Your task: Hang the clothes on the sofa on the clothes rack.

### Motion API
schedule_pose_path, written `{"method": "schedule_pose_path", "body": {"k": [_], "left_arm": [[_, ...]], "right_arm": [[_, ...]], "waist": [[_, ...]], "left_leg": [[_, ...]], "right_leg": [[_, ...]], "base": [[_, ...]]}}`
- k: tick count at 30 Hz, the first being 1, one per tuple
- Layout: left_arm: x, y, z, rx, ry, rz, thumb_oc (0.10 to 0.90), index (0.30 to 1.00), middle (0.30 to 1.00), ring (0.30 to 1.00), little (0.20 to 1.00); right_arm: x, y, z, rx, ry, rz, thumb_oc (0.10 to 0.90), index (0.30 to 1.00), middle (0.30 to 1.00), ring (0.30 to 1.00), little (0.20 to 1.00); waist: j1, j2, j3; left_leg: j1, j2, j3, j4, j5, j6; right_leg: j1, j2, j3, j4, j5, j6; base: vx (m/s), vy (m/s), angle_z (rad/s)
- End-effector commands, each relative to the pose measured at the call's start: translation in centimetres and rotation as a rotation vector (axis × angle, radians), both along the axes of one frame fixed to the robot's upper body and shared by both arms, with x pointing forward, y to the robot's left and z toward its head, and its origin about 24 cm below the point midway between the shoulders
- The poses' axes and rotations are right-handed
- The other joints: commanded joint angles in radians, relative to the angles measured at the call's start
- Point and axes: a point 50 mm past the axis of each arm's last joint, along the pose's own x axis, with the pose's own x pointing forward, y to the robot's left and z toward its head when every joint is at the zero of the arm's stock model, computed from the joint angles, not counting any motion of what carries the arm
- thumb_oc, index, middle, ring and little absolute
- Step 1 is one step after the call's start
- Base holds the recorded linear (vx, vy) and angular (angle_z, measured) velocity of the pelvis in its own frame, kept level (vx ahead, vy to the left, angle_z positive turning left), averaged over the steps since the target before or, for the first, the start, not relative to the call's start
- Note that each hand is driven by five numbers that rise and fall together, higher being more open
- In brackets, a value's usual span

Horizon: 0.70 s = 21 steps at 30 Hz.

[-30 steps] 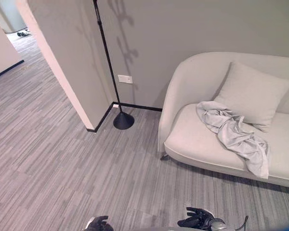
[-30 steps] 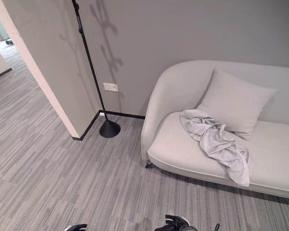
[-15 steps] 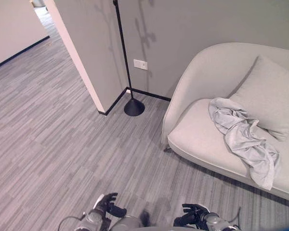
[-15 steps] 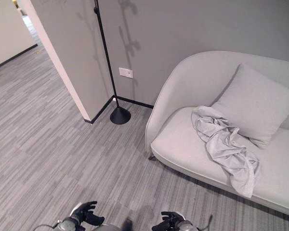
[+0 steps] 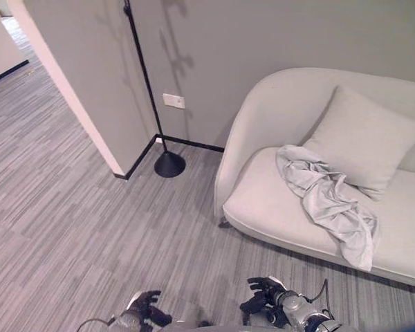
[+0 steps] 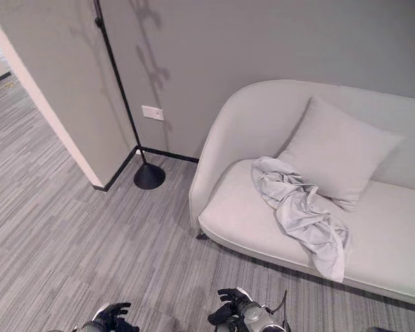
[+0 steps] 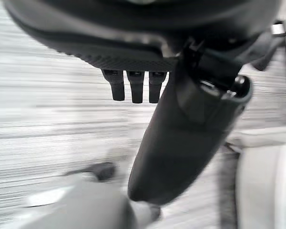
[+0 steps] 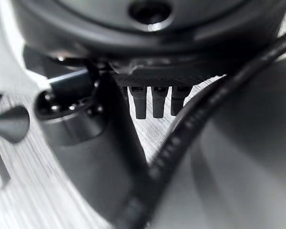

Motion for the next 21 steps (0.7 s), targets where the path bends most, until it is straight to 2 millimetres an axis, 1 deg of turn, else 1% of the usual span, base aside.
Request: {"method": "schedule_pose_path", "body": {"k": [1,2,3,4,5,6,7,8,9,11,12,13,14,15,16,17,18,19,20,21], "left_arm": [[1.2,-0.9,0.3,-0.035,-0.057,-0.005,0.800,0.900,0.900,0.900,0.900],[0.7,-0.9,0.1,-0.036,-0.040,-0.003,0.800,0.900,0.900,0.900,0.900],[-3.7,0.6,-0.9,-0.004,0.109,0.081,0.800,0.900,0.900,0.900,0.900],[-4.0,0.8,-0.9,-0.001,0.118,0.110,0.800,0.900,0.900,0.900,0.900],[-4.0,0.9,-1.0,-0.001,0.118,0.110,0.800,0.900,0.900,0.900,0.900],[-3.9,0.8,-0.9,-0.026,0.095,0.180,0.800,0.900,0.900,0.900,0.900],[-3.6,0.2,-0.9,-0.037,0.083,0.153,0.800,0.900,0.900,0.900,0.900],[-3.3,-0.5,-1.0,-0.041,0.079,0.090,0.800,0.900,0.900,0.900,0.900],[-3.3,-0.5,-1.0,-0.041,0.079,0.089,0.800,0.900,0.900,0.900,0.900],[-2.7,-0.8,-0.9,-0.036,0.074,0.021,0.800,0.900,0.900,0.900,0.900],[-1.6,-0.1,-0.5,-0.018,0.045,0.032,0.800,0.900,0.900,0.900,0.900],[-1.1,0.2,-0.4,-0.017,0.028,0.050,0.800,0.900,0.900,0.900,0.900],[-1.1,0.2,-0.3,-0.017,0.028,0.051,0.800,0.900,0.900,0.900,0.900],[0.0,1.0,0.1,-0.011,-0.014,0.107,0.800,0.900,0.900,0.900,0.900],[0.0,1.0,0.1,-0.011,-0.014,0.107,0.800,0.900,0.900,0.900,0.900],[0.4,1.5,0.3,-0.008,-0.033,0.134,0.800,0.900,0.900,0.900,0.900],[0.4,1.9,0.4,-0.001,-0.035,0.142,0.800,0.900,0.900,0.900,0.900],[0.2,2.0,0.4,0.008,-0.026,0.132,0.800,0.900,0.900,0.900,0.900],[0.2,2.0,0.4,0.008,-0.026,0.132,0.800,0.900,0.900,0.900,0.900],[0.0,2.2,0.3,0.019,-0.015,0.126,0.800,0.900,0.900,0.900,0.900]], "right_arm": [[-2.8,-0.8,-0.7,-0.015,0.055,-0.011,0.800,0.900,0.900,0.900,0.900],[-2.9,-0.9,-0.8,-0.019,0.063,-0.014,0.800,0.900,0.900,0.900,0.900],[-7.1,-7.1,-0.9,-0.105,0.167,-0.335,0.800,0.900,0.900,0.900,0.900],[-7.7,-7.0,-1.0,-0.111,0.186,-0.334,0.800,0.900,0.900,0.900,0.900],[-7.7,-7.0,-1.0,-0.111,0.186,-0.334,0.800,0.900,0.900,0.900,0.900],[-8.1,-6.8,-1.1,-0.115,0.185,-0.355,0.800,0.900,0.900,0.900,0.900],[-8.2,-6.8,-1.1,-0.110,0.185,-0.364,0.800,0.900,0.900,0.900,0.900],[-8.6,-6.8,-1.2,-0.099,0.208,-0.384,0.800,0.900,0.900,0.900,0.900],[-8.6,-6.8,-1.2,-0.099,0.208,-0.385,0.800,0.900,0.900,0.900,0.900],[-8.8,-6.5,-1.3,-0.090,0.221,-0.364,0.800,0.900,0.900,0.900,0.900],[-8.3,-6.3,-1.3,-0.092,0.218,-0.320,0.800,0.900,0.900,0.900,0.900],[-8.0,-6.2,-1.2,-0.095,0.212,-0.309,0.800,0.900,0.900,0.900,0.900],[-8.0,-6.2,-1.2,-0.095,0.212,-0.309,0.800,0.900,0.900,0.900,0.900],[-7.2,-6.1,-1.1,-0.097,0.191,-0.300,0.800,0.900,0.900,0.900,0.900],[-7.2,-6.1,-1.1,-0.097,0.191,-0.300,0.800,0.900,0.900,0.900,0.900],[-7.1,-6.1,-1.1,-0.102,0.188,-0.291,0.800,0.900,0.900,0.900,0.900],[-7.4,-6.0,-1.2,-0.122,0.201,-0.238,0.800,0.900,0.900,0.900,0.900],[-7.4,-6.1,-1.2,-0.136,0.205,-0.210,0.800,0.900,0.900,0.900,0.900],[-7.5,-6.1,-1.2,-0.137,0.206,-0.210,0.800,0.900,0.900,0.900,0.900],[-7.5,-6.1,-1.2,-0.145,0.207,-0.194,0.800,0.900,0.900,0.900,0.900]], "waist": [[0.000,0.007,-0.031],[0.002,0.008,-0.034],[-0.068,0.014,-0.018],[-0.068,0.009,-0.022],[-0.066,0.009,-0.021],[-0.067,0.007,-0.030],[-0.075,0.009,-0.032],[-0.083,0.011,-0.035],[-0.082,0.011,-0.034],[-0.096,0.016,-0.015],[-0.101,0.020,0.016],[-0.097,0.021,0.023],[-0.096,0.021,0.023],[-0.077,0.022,0.032],[-0.077,0.022,0.033],[-0.064,0.023,0.035],[-0.045,0.025,0.031],[-0.036,0.022,0.028],[-0.037,0.021,0.030],[-0.028,0.016,0.026]], "left_leg": [[-0.059,-0.026,0.001,-0.037,0.031,0.023],[-0.059,-0.023,-0.002,-0.042,0.034,0.021],[-0.172,0.011,0.159,-0.041,0.124,-0.046],[-0.158,0.011,0.166,-0.054,0.119,-0.043],[-0.154,0.012,0.168,-0.056,0.118,-0.043],[-0.131,0.001,0.195,-0.071,0.105,-0.033],[-0.125,-0.002,0.201,-0.075,0.097,-0.028],[-0.120,-0.003,0.206,-0.077,0.090,-0.024],[-0.119,-0.002,0.207,-0.077,0.089,-0.024],[-0.118,0.001,0.231,-0.077,0.082,-0.015],[-0.136,0.011,0.249,-0.077,0.080,-0.015],[-0.146,0.019,0.262,-0.073,0.081,-0.016],[-0.147,0.019,0.263,-0.072,0.081,-0.016],[-0.179,0.054,0.301,-0.055,0.079,-0.023],[-0.180,0.054,0.301,-0.053,0.078,-0.023],[-0.193,0.079,0.321,-0.044,0.075,-0.026],[-0.215,0.118,0.340,-0.034,0.074,-0.034],[-0.224,0.137,0.347,-0.029,0.073,-0.040],[-0.222,0.136,0.346,-0.028,0.071,-0.040],[-0.234,0.156,0.355,-0.020,0.071,-0.048]], "right_leg": [[0.084,0.006,0.030,-0.092,0.063,0.030],[0.087,0.010,0.031,-0.097,0.061,0.028],[0.113,0.102,0.025,-0.155,0.007,-0.028],[0.122,0.109,0.049,-0.188,0.019,-0.025],[0.125,0.109,0.051,-0.190,0.020,-0.025],[0.147,0.098,0.044,-0.234,0.045,-0.022],[0.155,0.093,0.047,-0.242,0.049,-0.019],[0.160,0.092,0.055,-0.244,0.048,-0.018],[0.161,0.092,0.055,-0.244,0.048,-0.018],[0.129,0.094,0.064,-0.202,0.047,-0.012],[0.063,0.099,0.046,-0.125,0.038,-0.004],[0.041,0.088,0.025,-0.104,0.033,0.003],[0.039,0.088,0.026,-0.101,0.032,0.003],[0.011,0.029,-0.064,-0.076,0.026,0.009],[0.011,0.028,-0.064,-0.074,0.024,0.010],[0.020,-0.024,-0.119,-0.078,0.018,0.009],[0.054,-0.119,-0.181,-0.099,0.031,0.014],[0.078,-0.169,-0.202,-0.118,0.050,0.024],[0.082,-0.169,-0.203,-0.121,0.050,0.025],[0.099,-0.227,-0.219,-0.136,0.090,0.040]], "base": [[0.05,-0.059,-0.11],[0.03,-0.041,-0.17],[0.07,-0.014,-0.14],[0.06,0.010,-0.14],[0.16,0.066,-0.26],[0.15,0.093,-0.52],[0.20,0.123,-0.65],[0.09,0.067,-0.39],[0.07,0.054,-0.15],[-0.04,0.034,-0.18],[-0.15,-0.011,-0.39],[-0.14,-0.025,-0.44],[-0.11,-0.120,-0.48],[-0.07,-0.100,-0.51],[-0.09,-0.170,-0.60],[-0.05,-0.212,-0.78],[-0.08,-0.304,-0.77],[-0.05,-0.233,-0.58],[-0.05,-0.192,-0.46],[-0.05,-0.255,-0.38]]}}
